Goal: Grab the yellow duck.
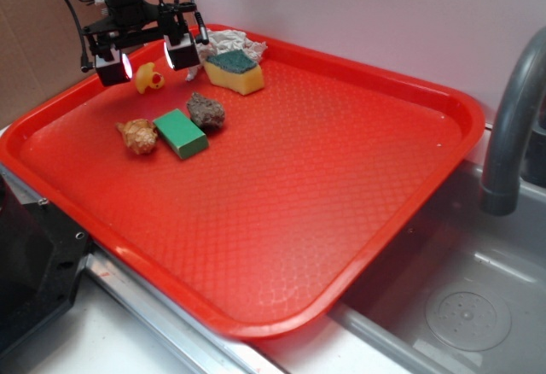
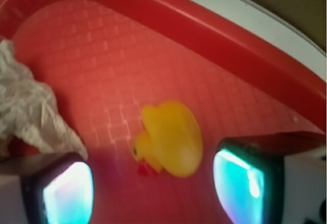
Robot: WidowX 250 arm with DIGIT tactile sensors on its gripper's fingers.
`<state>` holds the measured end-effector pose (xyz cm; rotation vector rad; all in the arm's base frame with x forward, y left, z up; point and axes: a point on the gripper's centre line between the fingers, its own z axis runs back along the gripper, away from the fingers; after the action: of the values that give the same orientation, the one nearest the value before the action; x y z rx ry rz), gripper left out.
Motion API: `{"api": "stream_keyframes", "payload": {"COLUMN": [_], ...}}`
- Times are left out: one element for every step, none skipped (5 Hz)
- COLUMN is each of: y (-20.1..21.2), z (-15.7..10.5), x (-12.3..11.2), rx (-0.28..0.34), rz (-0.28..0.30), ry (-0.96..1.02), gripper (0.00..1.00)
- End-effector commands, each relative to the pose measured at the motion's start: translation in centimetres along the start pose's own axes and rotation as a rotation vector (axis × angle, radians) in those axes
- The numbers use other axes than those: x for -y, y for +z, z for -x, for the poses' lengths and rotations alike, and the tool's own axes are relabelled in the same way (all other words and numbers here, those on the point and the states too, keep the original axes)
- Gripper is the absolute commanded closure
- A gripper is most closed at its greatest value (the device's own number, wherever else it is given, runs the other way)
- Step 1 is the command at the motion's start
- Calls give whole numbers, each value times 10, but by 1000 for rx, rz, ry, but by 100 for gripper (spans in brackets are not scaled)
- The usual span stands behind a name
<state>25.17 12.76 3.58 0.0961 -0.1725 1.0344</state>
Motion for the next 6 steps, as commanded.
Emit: {"api": "stream_keyframes", "payload": {"y": [3,-6,-12,-13,32,89], "z": [-26,-26,-22,-10,8,46], "x": [-13,-15,-18,-25,-15,-4], "rx": [34,13,3,-11,11,63], "rz": [7,-13,-15,-17,64,167], "ry": [30,32,43,36,-32,-186], "gripper": [0,0,51,100,100,100]}}
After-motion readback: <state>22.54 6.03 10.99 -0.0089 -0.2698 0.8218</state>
